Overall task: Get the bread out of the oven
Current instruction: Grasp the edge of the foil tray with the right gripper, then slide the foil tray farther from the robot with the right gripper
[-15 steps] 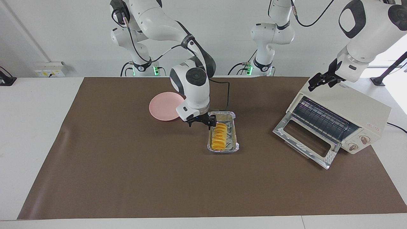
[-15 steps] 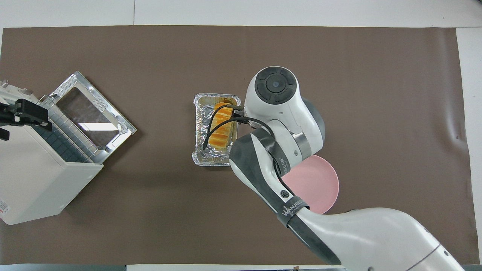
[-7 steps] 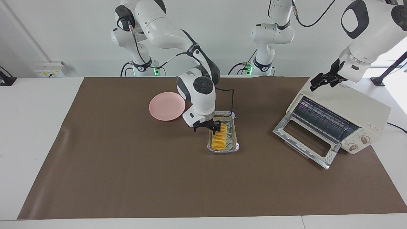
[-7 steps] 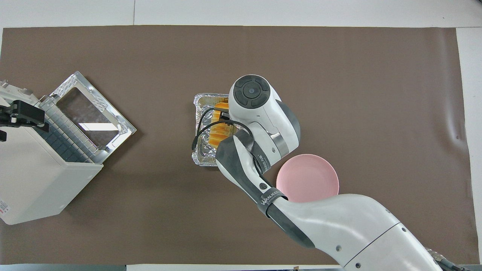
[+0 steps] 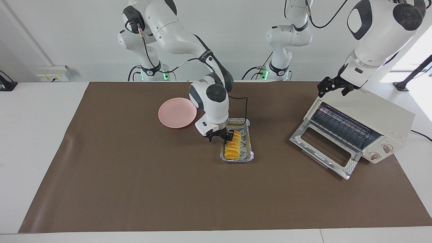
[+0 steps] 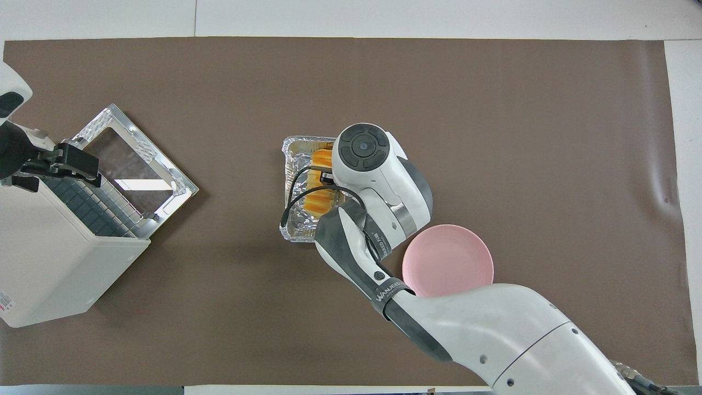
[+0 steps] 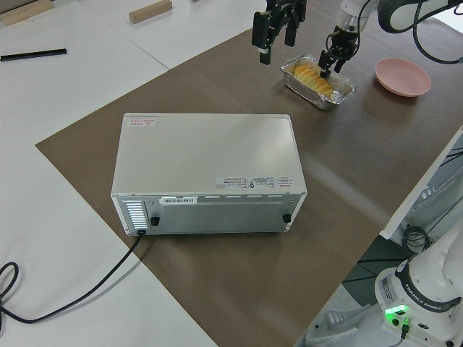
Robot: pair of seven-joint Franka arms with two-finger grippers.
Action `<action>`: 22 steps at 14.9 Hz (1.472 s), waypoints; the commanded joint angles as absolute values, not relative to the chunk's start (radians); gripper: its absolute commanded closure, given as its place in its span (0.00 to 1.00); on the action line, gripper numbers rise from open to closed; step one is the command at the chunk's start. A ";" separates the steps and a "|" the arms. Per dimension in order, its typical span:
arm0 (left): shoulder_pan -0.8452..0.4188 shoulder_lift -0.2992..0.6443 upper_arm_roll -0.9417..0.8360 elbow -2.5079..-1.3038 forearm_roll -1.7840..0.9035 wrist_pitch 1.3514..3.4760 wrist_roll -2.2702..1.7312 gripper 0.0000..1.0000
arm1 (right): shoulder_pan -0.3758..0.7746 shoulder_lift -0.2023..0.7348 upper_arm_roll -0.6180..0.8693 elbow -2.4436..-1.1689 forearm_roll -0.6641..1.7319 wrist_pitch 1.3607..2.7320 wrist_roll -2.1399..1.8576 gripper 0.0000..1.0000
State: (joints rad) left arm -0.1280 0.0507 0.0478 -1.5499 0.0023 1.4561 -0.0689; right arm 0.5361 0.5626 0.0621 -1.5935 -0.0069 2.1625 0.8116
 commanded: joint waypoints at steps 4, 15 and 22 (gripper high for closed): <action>-0.103 0.028 0.034 -1.568 0.002 1.468 -0.049 0.00 | 0.551 0.545 0.060 -1.586 -0.052 2.163 0.815 1.00; -0.106 0.025 0.035 -1.574 0.002 1.479 -0.028 0.00 | 0.375 0.523 0.063 -1.402 -0.043 1.864 0.588 1.00; -0.106 0.021 0.038 -1.575 0.003 1.468 0.005 0.00 | 0.115 0.470 0.057 -1.576 -0.025 1.984 0.220 1.00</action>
State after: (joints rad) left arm -0.1119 0.0490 0.0407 -1.5494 0.0019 1.4604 -0.0109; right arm 0.1848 0.5198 0.0427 -1.4505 -0.0347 1.8918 0.2988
